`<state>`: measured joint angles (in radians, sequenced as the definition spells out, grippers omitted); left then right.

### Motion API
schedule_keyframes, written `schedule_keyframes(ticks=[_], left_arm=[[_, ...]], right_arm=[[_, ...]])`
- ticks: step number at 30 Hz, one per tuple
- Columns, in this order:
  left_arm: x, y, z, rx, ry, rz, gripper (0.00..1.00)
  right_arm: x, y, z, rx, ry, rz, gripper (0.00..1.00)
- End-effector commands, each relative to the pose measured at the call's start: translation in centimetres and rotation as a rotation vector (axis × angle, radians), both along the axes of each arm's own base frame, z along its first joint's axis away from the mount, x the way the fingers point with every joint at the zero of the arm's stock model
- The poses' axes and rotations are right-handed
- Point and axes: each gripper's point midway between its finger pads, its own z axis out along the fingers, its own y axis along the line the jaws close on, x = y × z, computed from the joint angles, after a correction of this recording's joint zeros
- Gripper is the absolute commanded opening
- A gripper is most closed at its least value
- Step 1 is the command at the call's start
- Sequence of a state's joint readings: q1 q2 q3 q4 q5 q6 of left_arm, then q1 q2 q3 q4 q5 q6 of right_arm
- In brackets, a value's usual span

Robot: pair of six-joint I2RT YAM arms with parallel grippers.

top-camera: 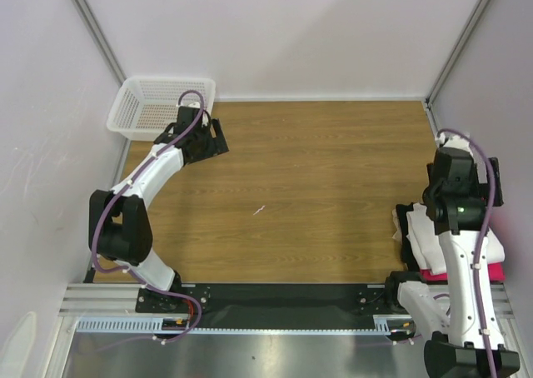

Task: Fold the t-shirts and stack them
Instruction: Neatly place the folded tshirt to the corner

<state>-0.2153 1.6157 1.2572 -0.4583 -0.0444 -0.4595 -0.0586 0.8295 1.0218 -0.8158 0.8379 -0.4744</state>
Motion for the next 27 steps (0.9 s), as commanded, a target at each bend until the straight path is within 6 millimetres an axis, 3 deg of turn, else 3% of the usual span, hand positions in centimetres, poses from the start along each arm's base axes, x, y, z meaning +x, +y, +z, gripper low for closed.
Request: schedule_keyframes(ticks=[1, 5, 7, 9, 10, 11, 13, 14, 16, 17, 18, 21, 23, 25, 27], left_arm=[[1.0, 0.0, 3.8, -0.007, -0.102, -0.022, 0.86], [1.9, -0.1, 6.2, 0.01, -0.146, -0.056, 0.86], [2.2, -0.1, 7.3, 0.023, -0.167, -0.073, 0.86], [2.8, 0.0, 9.5, 0.047, -0.217, -0.098, 0.87], [2.9, 0.0, 10.2, 0.058, -0.23, -0.106, 0.87], [3.4, 0.2, 11.8, 0.082, -0.269, -0.119, 0.87], [3.7, 0.5, 13.7, 0.117, -0.312, -0.13, 0.87], [4.0, 0.8, 15.7, 0.128, -0.357, -0.122, 0.88], [4.2, 1.1, 17.9, 0.158, -0.411, -0.131, 0.88], [4.4, 1.3, 20.3, 0.167, -0.464, -0.123, 0.89], [4.5, 1.5, 21.5, 0.18, -0.493, -0.114, 0.89], [4.2, 2.3, 25.9, 0.221, -0.599, -0.103, 0.9], [4.0, 3.0, 27.4, 0.242, -0.645, -0.07, 0.92], [3.3, 3.6, 28.8, 0.254, -0.69, -0.045, 1.0], [2.5, 3.8, 28.0, 0.257, -0.689, -0.05, 1.0]], right_arm=[[4.0, 3.7, 1.6, 0.305, -0.309, 0.082, 1.0], [9.0, 7.5, 3.7, 0.568, -0.487, 0.189, 1.0], [11.6, 9.9, 3.3, 0.708, -0.496, 0.259, 1.0], [14.0, 11.3, 4.7, 0.777, -0.556, 0.321, 1.0], [15.8, 12.6, 4.1, 0.868, -0.55, 0.342, 1.0], [17.2, 13.4, 6.3, 0.89, -0.605, 0.408, 1.0], [20.2, 15.3, 6.9, 0.98, -0.603, 0.49, 1.0], [21.2, 15.8, 9.1, 0.993, -0.638, 0.536, 1.0], [22.9, 15.7, 11.0, 0.994, -0.68, 0.551, 1.0], [24.7, 15.5, 10.2, 1.008, -0.662, 0.531, 1.0], [25.3, 15.5, 12.7, 0.994, -0.708, 0.559, 1.0], [28.0, 15.6, 13.2, 0.989, -0.729, 0.597, 1.0], [28.9, 15.9, 14.4, 0.99, -0.765, 0.639, 1.0], [29.8, 16.3, 13.9, 1.019, -0.786, 0.655, 1.0], [29.8, 16.8, 13.6, 1.056, -0.811, 0.653, 1.0]])
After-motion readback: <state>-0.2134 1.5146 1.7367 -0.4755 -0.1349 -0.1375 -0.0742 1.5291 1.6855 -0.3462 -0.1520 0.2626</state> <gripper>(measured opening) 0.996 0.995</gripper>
